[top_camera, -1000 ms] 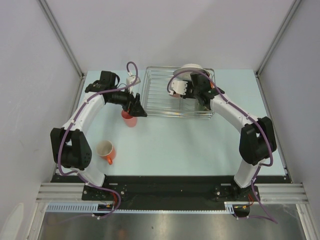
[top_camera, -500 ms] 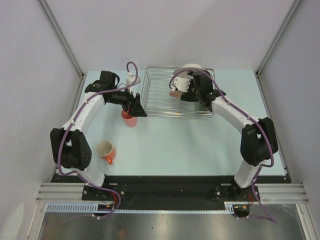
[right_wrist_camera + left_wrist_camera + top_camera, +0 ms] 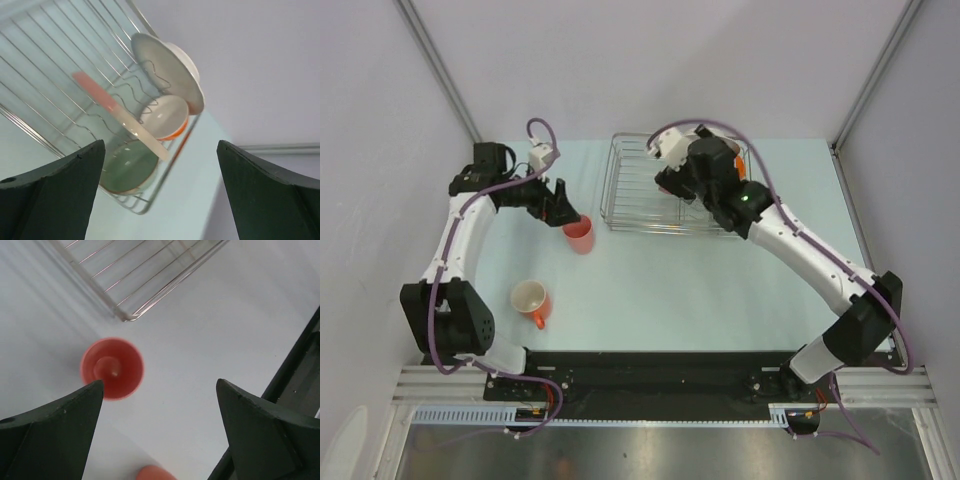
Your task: Load the mixed dishes into the dish rack
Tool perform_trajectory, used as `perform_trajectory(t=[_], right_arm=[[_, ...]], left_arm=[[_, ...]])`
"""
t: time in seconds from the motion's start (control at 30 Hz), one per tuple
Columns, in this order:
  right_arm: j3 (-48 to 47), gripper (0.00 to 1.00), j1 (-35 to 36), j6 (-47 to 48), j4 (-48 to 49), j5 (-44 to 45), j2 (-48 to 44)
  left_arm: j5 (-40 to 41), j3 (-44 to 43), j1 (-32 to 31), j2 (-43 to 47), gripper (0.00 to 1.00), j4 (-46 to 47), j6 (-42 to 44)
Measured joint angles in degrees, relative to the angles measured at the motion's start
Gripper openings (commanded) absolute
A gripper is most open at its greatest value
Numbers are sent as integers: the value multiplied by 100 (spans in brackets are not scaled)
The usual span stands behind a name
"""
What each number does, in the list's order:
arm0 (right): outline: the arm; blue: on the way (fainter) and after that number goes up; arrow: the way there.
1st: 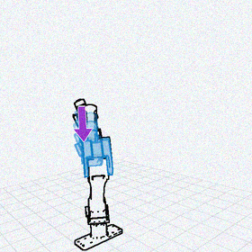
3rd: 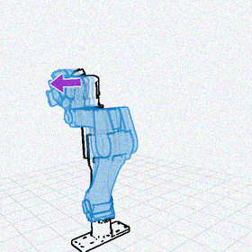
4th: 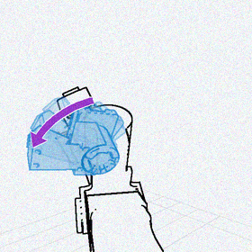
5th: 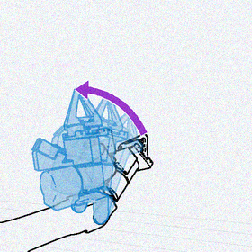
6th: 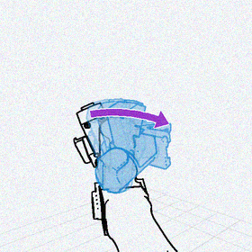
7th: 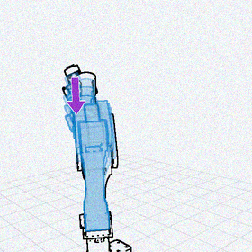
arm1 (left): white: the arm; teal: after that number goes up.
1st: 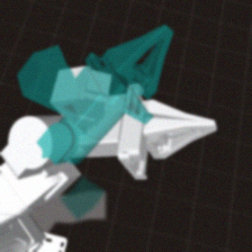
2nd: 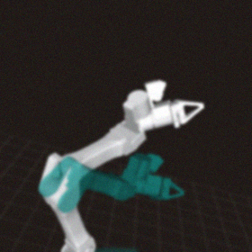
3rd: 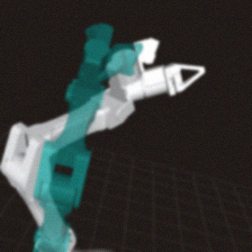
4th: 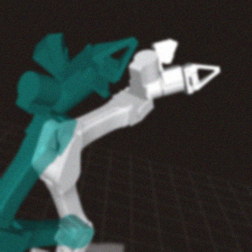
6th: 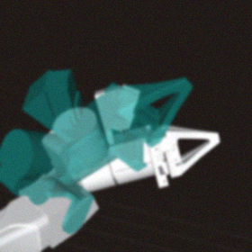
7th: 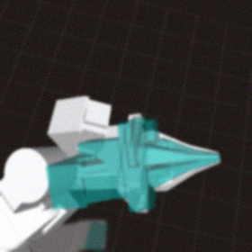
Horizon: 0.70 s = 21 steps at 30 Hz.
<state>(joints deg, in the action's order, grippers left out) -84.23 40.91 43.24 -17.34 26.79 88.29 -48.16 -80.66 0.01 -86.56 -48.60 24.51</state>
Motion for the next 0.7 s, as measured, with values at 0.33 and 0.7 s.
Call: perform_trajectory(t=[0.33, 0.7], right_arm=[[398, 74, 83, -2789, -411, -1366, -1001], [1661, 66, 1080, -3021, 299, -490, -892]], left_arm=[[330, 732, 704, -308, 100, 68, 205], [1008, 901, 584, -715, 100, 807, 131]])
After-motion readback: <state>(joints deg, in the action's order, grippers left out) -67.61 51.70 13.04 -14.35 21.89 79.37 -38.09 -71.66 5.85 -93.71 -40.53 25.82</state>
